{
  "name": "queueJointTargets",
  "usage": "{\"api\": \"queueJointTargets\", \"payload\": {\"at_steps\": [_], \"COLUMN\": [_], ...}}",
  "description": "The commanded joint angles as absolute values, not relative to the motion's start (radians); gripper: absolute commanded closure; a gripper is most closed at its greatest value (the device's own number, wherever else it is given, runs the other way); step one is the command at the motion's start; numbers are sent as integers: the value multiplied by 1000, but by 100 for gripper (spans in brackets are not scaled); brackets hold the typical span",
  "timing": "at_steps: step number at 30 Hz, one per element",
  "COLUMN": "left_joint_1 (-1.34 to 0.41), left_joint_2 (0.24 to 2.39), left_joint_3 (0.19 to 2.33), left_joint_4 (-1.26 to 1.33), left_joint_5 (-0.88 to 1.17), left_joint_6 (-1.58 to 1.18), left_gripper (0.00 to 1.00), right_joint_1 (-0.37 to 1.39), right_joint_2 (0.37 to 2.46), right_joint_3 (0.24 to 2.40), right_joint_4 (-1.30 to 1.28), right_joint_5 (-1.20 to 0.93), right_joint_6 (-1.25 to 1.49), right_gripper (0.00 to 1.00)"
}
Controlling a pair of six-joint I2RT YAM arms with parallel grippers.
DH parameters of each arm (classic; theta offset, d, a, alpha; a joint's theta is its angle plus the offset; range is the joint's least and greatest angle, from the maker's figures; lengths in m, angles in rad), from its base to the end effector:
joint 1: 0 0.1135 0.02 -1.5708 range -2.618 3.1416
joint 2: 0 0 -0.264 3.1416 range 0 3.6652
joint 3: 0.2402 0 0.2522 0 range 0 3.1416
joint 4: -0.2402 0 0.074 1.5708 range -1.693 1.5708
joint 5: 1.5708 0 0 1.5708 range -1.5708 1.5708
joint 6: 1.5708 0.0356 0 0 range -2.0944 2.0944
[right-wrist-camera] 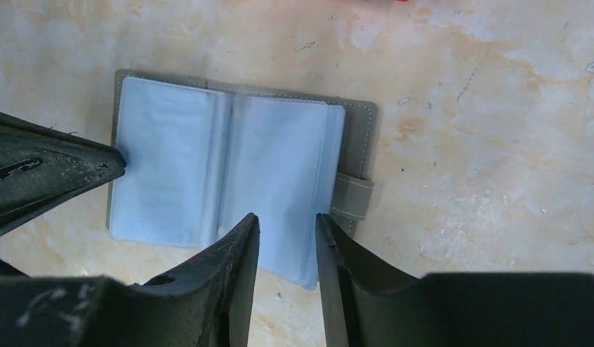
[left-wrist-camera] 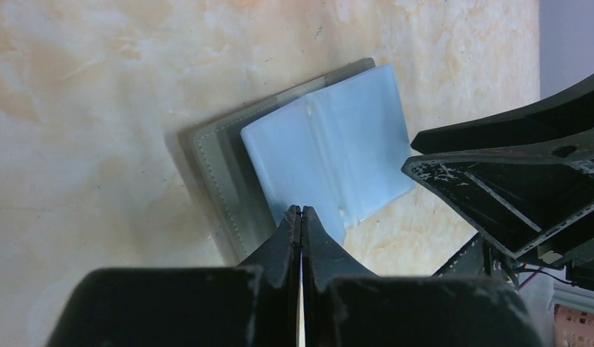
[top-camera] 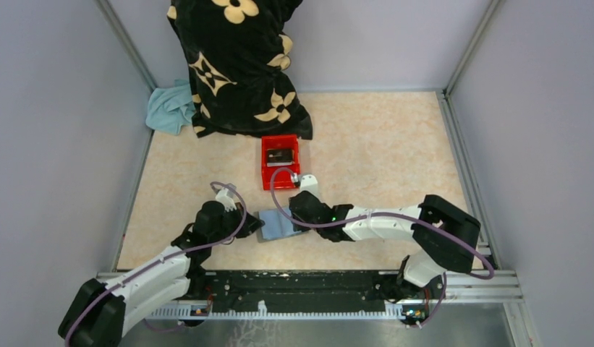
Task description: Take the credit cards out of the card holder
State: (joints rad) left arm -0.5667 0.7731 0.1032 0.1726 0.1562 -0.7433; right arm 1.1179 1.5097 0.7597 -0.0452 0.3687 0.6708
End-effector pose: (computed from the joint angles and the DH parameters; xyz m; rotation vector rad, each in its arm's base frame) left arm 0.1289 -0.0886 0.1407 -0.0922 2.2055 -0.9361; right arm 0.1424 0.2633 0.1774 -0.3450 2.3217 0.4723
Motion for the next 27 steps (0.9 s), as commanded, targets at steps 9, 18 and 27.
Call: {"api": "queueJointTargets", "payload": {"at_steps": [9,18,27], "left_joint_1": [-586,-587,-587], "left_joint_2": [843,820,780], "left_joint_3": [71,44,35], "left_joint_4": [319,297,261], "left_joint_5": [173,162,141], "left_joint_6": [-732,-737,-737], "left_gripper": [100,100,100], "right_joint_1": [1122,1183,1192], "right_joint_2": [1574,1728,1820], "right_joint_3": [810,956,988], "right_joint_4": [-36,-180,-251], "right_joint_5": [350,482,478], "right_joint_6": [648,605,631], "right_gripper": [41,25,71]}}
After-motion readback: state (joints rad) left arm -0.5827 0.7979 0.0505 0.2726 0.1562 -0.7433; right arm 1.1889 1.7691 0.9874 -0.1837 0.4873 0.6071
